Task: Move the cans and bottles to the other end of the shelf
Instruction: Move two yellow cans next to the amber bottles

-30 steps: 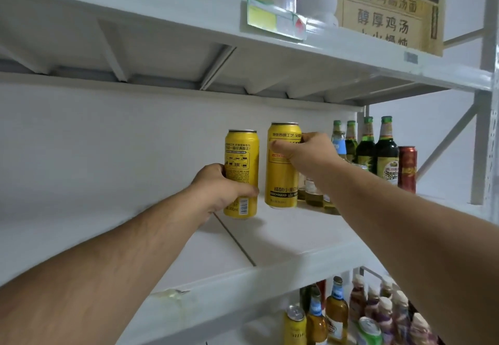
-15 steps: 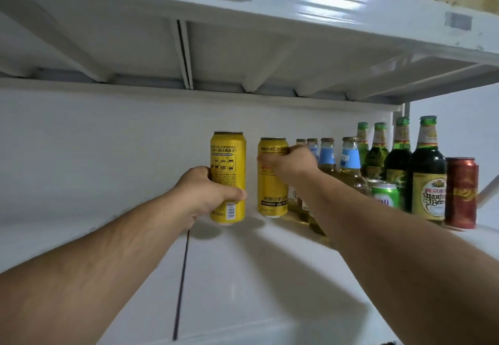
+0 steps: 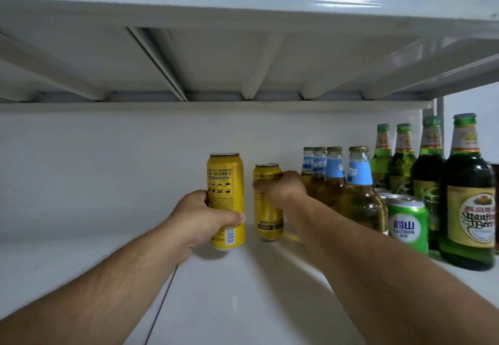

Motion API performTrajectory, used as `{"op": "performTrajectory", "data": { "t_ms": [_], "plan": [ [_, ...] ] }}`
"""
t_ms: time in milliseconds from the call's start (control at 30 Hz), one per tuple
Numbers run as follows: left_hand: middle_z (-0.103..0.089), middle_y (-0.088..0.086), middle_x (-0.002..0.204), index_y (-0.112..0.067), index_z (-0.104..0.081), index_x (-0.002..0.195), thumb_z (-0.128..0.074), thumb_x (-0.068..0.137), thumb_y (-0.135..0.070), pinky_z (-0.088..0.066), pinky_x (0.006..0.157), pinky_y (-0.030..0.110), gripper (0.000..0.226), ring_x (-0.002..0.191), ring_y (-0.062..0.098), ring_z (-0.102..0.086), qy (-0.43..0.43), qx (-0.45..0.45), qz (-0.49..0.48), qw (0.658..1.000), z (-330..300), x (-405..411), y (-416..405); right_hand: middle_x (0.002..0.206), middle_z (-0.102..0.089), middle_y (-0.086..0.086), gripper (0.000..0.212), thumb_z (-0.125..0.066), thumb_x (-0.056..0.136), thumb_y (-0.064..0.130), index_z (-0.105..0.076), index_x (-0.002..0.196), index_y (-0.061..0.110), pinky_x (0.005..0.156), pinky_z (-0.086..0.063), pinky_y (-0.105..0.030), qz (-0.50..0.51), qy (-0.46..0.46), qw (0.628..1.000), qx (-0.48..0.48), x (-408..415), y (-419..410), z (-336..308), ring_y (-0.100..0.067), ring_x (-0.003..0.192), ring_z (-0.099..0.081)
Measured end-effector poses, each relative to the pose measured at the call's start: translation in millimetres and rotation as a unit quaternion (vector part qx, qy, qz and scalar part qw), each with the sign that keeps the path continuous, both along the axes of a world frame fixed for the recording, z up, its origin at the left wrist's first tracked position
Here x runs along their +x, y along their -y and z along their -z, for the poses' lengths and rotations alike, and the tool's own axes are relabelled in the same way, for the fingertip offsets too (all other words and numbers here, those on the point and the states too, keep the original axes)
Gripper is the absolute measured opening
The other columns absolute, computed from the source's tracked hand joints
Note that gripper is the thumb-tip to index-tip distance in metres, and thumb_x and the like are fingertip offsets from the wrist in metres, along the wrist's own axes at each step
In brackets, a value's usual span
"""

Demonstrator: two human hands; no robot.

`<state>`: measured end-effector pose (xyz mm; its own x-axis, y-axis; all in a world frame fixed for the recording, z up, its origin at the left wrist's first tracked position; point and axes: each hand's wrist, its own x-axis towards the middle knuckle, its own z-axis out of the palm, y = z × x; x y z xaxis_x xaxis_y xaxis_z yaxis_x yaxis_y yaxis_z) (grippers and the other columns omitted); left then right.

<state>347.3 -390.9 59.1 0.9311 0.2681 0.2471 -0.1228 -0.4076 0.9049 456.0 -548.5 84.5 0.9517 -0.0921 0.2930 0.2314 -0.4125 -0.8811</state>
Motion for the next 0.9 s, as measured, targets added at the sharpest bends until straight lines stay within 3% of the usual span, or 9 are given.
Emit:
{"op": "performTrajectory", "data": {
  "t_ms": [133, 267, 600, 733, 900],
  "plan": [
    [-0.081, 0.000, 0.096, -0.022, -0.074, 0.103, -0.096, 0.066, -0.017, -0.060, 0.095, 0.048, 0.043, 0.090, 0.023, -0.078, -0.003, -0.016, 0.005, 1.000, 6.5, 7.2, -3.3, 0.096, -0.070, -0.007, 0.042, -0.082, 0.075, 0.038, -0.068, 0.104, 0.010, 0.065, -0.050, -0.028, -0.007, -0.010, 1.000, 0.014, 7.6, 1.4, 1.7, -0.025, 0.082, -0.067],
    [-0.080, 0.000, 0.098, -0.022, -0.074, 0.104, -0.096, 0.066, -0.016, -0.059, 0.096, 0.048, 0.044, 0.091, 0.023, -0.078, -0.007, -0.022, 0.010, 1.000, 11.8, 11.3, -6.4, 0.103, -0.071, -0.009, 0.048, -0.082, 0.076, 0.040, -0.067, 0.111, 0.011, 0.074, -0.054, -0.033, -0.011, -0.015, 0.999, 0.028, 14.5, -0.3, 4.6, -0.028, 0.090, -0.069],
    [-0.079, 0.000, 0.102, -0.023, -0.072, 0.107, -0.096, 0.067, -0.017, -0.058, 0.098, 0.048, 0.047, 0.094, 0.023, -0.077, -0.003, -0.025, 0.002, 1.000, 17.6, 6.8, -7.5, 0.107, -0.068, -0.006, 0.036, -0.076, 0.088, 0.035, -0.065, 0.116, 0.015, 0.080, -0.049, -0.036, -0.051, 0.008, 0.997, 0.061, 5.5, 5.1, 16.8, -0.025, 0.093, -0.063],
    [-0.078, -0.001, 0.102, -0.023, -0.071, 0.107, -0.096, 0.067, -0.017, -0.058, 0.098, 0.048, 0.048, 0.094, 0.022, -0.077, -0.007, -0.024, -0.001, 1.000, 19.0, 3.4, -6.6, 0.113, -0.069, -0.008, 0.035, -0.071, 0.092, 0.036, -0.066, 0.118, 0.013, 0.083, -0.049, -0.036, -0.060, -0.016, 0.997, 0.034, -5.2, 9.3, 19.8, -0.025, 0.095, -0.061],
    [-0.078, 0.000, 0.102, -0.023, -0.071, 0.107, -0.096, 0.067, -0.017, -0.058, 0.099, 0.048, 0.047, 0.094, 0.022, -0.076, -0.011, -0.021, -0.001, 1.000, 20.2, -2.9, -4.9, 0.124, -0.063, -0.012, 0.040, -0.064, 0.097, 0.032, -0.055, 0.130, 0.009, 0.089, -0.050, -0.039, -0.050, -0.033, 0.998, -0.027, -21.4, 15.0, 15.5, -0.032, 0.116, -0.061]
  ]
}}
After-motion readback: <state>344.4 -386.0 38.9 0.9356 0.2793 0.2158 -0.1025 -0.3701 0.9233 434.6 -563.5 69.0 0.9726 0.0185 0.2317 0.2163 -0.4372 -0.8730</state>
